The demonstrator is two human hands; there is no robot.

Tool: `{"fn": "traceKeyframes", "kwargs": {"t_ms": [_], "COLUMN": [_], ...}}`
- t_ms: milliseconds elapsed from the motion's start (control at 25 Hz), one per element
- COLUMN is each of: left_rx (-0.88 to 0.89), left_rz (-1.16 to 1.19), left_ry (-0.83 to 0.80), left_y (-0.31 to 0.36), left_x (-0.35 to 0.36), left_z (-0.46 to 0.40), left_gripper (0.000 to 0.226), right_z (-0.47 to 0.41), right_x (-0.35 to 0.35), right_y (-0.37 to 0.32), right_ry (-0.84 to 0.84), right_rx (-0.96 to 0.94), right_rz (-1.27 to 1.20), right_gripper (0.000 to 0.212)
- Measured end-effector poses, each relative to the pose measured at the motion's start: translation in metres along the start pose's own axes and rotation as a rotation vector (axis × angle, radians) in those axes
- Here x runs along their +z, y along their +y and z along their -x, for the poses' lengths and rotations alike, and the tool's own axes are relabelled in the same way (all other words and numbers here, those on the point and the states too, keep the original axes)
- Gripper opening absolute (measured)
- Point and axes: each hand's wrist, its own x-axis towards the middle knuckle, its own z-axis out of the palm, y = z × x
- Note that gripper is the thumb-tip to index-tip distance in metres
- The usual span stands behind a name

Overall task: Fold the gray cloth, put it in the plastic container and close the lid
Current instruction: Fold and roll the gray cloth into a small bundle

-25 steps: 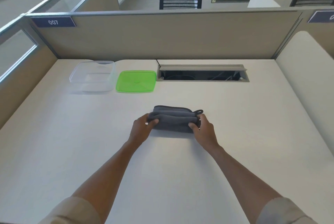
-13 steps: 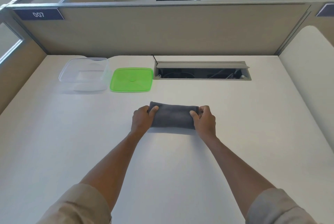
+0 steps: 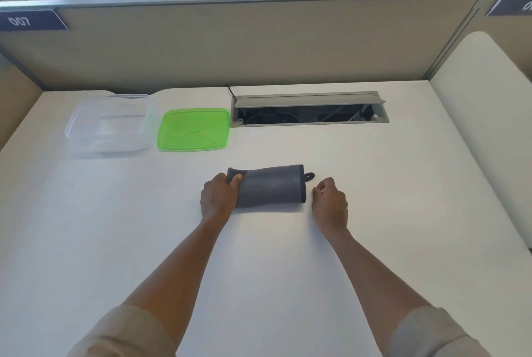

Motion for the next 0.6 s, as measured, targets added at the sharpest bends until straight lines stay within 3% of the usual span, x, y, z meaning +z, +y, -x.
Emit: {"fn": "traceKeyframes", "kwargs": {"t_ms": [200,400,600], "left_rx": [-0.024,-0.037,-0.131], "left_rz": [0.08,0.075,0.068], "left_ry": [0.056,0.064,-0.064], "left_y": [0.0,0.003,0.004], "left_x": [-0.003,-0.005,-0.003], "left_z": [0.006,0.012,0.005], "left_gripper": [0.046,0.057,0.062], "right_z": [0.003,0.02,0.008], "right_x": [-0.006,-0.001,0.021], "right_y": [-0.016,-0.048,-0.052], "right_ry": [-0.021,0.186,-0.108], "right_rx": [0.156,-0.129,0.14], "right_rz": [-0.169,-0.109,-0.117], "right_gripper": [0.036,0.056,0.062]}}
